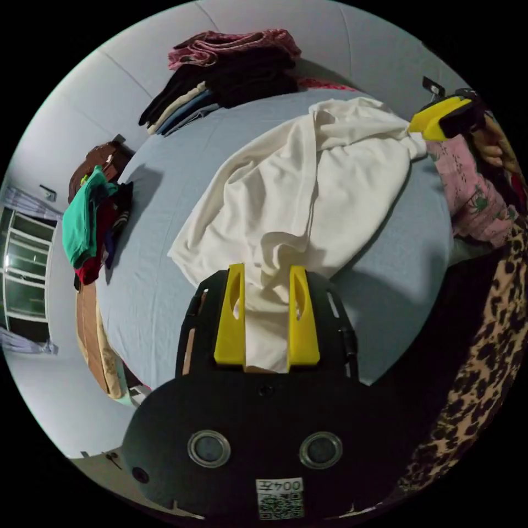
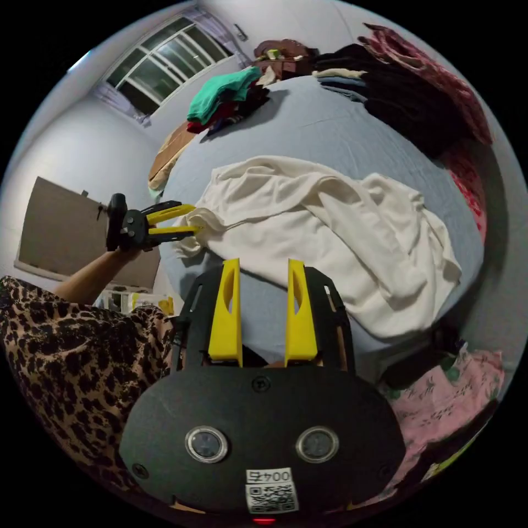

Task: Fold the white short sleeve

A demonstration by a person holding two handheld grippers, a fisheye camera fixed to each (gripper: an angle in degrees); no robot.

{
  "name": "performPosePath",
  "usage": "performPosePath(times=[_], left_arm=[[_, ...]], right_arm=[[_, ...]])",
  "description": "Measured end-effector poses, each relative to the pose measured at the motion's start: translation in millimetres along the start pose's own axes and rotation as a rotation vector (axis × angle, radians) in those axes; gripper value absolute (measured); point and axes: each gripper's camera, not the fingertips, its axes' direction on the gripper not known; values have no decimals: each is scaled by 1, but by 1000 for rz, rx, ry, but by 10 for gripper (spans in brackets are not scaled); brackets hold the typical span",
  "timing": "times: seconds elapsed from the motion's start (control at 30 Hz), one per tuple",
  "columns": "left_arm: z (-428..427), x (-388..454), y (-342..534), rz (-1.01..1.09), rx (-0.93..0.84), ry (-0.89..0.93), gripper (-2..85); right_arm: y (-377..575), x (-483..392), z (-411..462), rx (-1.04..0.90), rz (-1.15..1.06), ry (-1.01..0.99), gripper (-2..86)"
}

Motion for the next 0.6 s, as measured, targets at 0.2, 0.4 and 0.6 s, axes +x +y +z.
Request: performPosePath(times=[0.2, 0.4, 0.6], left_arm=[[-40, -22, 20, -327, 130, 134, 29], [-75, -49, 76, -681, 206, 326, 21], [-129, -19, 104, -747, 219, 277, 19]], right_arm=[[57, 47, -62, 135, 172, 90, 128], [93, 121, -94, 162, 388, 52, 136], [118, 204, -101, 131, 545, -143, 134]])
